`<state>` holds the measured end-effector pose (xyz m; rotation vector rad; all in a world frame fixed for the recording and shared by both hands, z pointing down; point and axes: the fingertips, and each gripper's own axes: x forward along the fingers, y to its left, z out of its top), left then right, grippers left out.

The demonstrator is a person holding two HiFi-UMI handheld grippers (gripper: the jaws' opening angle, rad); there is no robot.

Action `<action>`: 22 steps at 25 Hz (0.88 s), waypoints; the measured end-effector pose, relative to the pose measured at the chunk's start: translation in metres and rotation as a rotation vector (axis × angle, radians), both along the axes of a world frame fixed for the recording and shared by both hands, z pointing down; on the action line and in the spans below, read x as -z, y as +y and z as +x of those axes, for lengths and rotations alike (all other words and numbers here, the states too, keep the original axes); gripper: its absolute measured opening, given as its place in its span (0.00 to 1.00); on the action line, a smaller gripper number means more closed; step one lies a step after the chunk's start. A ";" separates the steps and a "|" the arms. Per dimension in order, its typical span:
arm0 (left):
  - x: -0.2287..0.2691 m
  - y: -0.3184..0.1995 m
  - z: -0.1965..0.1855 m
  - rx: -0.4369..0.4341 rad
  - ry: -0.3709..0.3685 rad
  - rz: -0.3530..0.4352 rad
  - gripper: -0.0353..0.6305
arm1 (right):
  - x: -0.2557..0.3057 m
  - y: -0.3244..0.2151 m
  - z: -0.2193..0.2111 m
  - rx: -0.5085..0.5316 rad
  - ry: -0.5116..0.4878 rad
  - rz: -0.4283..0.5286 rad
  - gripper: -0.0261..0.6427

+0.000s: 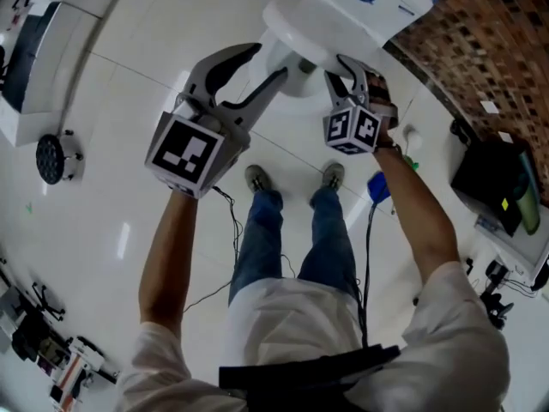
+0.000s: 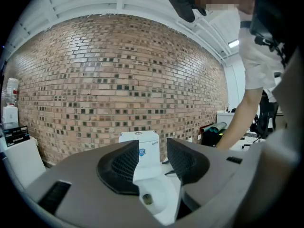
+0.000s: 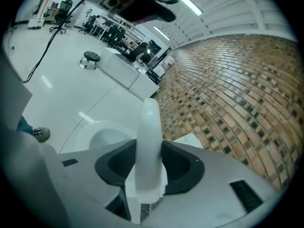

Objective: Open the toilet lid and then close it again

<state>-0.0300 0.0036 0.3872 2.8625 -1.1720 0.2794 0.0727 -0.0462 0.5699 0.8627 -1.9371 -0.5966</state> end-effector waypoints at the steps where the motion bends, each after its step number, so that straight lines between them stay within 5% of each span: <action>1: -0.005 0.007 -0.002 -0.008 -0.002 0.006 0.33 | -0.015 0.014 -0.007 0.007 0.022 -0.017 0.30; 9: -0.041 0.042 -0.036 0.023 0.042 -0.042 0.33 | -0.175 0.100 -0.044 0.112 0.221 -0.217 0.38; 11: -0.053 0.047 -0.049 0.054 0.046 -0.067 0.33 | -0.201 0.114 -0.054 0.092 0.205 -0.303 0.31; 16: -0.086 0.054 -0.076 0.100 0.029 -0.115 0.33 | -0.239 0.122 -0.060 -0.014 0.158 -0.382 0.32; 22: -0.075 0.055 -0.074 0.086 0.013 -0.122 0.33 | -0.147 0.101 -0.067 -0.019 -0.092 -0.312 0.32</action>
